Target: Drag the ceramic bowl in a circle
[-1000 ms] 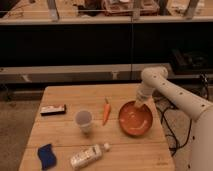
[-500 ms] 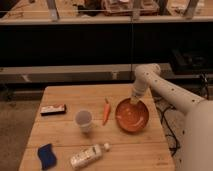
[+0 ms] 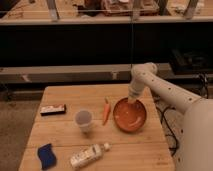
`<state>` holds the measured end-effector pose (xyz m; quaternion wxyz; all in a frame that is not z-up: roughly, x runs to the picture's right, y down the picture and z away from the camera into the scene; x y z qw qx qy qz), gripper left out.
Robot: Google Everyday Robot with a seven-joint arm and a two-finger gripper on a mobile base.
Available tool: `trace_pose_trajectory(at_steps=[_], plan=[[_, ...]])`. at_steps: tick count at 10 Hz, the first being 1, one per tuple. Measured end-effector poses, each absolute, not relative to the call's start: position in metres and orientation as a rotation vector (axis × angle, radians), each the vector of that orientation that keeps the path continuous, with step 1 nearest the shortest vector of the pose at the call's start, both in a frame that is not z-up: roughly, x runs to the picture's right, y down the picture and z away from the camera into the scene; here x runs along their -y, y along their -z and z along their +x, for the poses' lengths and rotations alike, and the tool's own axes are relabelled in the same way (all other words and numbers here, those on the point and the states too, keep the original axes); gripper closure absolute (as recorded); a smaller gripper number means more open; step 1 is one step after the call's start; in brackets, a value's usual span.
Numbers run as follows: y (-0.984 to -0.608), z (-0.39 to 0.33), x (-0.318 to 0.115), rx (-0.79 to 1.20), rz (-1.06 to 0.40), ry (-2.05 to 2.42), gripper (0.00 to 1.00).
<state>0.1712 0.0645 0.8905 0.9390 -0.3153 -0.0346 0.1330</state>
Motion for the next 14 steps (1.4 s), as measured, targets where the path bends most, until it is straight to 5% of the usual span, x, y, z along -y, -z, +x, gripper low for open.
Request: trace_pose_trajectory(at_steps=[7, 14], plan=[[-0.903, 0.286, -0.028, 0.003, -0.558, -0.523, 1.0], [-0.875, 0.315, -0.084, -0.118, -0.553, -0.649, 1.0]])
